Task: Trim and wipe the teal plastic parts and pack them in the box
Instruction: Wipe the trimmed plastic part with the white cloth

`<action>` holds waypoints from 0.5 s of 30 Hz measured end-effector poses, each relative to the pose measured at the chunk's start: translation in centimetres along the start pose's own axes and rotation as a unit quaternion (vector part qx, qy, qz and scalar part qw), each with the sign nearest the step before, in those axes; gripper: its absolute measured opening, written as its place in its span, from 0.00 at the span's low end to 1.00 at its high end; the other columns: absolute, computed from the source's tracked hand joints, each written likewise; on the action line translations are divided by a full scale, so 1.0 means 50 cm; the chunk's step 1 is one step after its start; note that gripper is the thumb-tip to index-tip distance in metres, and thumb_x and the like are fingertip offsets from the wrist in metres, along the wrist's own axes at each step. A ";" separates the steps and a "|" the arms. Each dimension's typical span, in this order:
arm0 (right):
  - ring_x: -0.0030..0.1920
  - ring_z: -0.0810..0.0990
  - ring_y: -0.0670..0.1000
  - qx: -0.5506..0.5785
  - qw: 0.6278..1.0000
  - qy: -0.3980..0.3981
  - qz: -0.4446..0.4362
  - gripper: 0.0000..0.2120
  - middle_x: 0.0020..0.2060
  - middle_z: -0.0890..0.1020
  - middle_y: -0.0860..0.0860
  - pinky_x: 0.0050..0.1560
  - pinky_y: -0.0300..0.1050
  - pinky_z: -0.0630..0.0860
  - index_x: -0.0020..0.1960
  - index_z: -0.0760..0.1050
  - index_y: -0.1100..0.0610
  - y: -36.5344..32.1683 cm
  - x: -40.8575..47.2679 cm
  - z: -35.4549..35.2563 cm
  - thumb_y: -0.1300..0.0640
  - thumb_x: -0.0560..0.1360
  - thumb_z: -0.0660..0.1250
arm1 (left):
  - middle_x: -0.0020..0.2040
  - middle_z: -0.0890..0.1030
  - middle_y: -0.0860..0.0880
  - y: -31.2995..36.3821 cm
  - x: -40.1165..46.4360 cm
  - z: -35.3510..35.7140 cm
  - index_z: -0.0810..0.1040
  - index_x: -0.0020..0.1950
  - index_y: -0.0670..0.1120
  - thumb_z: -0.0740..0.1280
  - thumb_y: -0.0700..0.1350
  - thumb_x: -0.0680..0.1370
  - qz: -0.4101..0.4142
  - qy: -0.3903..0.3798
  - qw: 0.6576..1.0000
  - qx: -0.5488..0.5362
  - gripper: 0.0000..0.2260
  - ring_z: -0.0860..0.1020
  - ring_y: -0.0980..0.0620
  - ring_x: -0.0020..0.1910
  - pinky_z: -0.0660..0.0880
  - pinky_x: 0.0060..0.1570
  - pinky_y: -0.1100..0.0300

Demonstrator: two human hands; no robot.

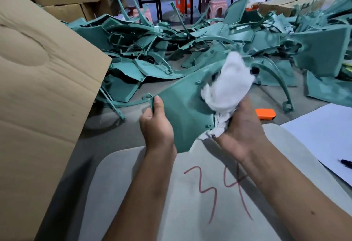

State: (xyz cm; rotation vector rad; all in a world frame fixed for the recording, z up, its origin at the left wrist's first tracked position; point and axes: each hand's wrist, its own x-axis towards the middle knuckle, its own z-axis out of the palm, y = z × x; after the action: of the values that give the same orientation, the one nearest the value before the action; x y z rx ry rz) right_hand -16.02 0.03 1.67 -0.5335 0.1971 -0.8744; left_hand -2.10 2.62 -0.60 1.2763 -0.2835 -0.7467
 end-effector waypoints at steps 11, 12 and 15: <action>0.36 0.75 0.46 -0.497 0.772 0.216 -0.332 0.13 0.36 0.80 0.45 0.37 0.43 0.73 0.45 0.76 0.53 -0.028 0.018 -0.054 0.70 0.79 0.67 | 0.73 0.72 0.48 0.056 0.007 -0.036 0.72 0.75 0.50 0.56 0.60 0.85 -0.166 -0.075 0.974 -0.135 0.22 0.73 0.53 0.70 0.76 0.61 0.59; 0.37 0.75 0.47 -0.449 0.795 0.244 -0.326 0.13 0.36 0.80 0.45 0.38 0.44 0.73 0.46 0.75 0.53 -0.038 0.019 -0.060 0.70 0.80 0.66 | 0.71 0.76 0.47 0.060 0.018 -0.049 0.74 0.73 0.50 0.55 0.61 0.85 -0.162 -0.079 0.971 -0.155 0.23 0.76 0.52 0.67 0.81 0.56 0.58; 0.39 0.78 0.52 -0.320 0.853 0.297 -0.285 0.09 0.40 0.82 0.50 0.40 0.49 0.76 0.53 0.76 0.54 -0.048 0.024 -0.055 0.66 0.83 0.62 | 0.64 0.83 0.44 0.058 0.025 -0.061 0.76 0.71 0.48 0.57 0.62 0.84 -0.158 -0.071 0.969 -0.177 0.25 0.82 0.44 0.61 0.80 0.47 0.56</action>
State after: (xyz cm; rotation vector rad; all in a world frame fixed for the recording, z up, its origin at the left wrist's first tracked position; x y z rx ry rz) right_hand -17.94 -3.13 0.65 -0.9565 0.9599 -1.5620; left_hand 1.61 4.40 0.97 0.9377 -0.0537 -1.1113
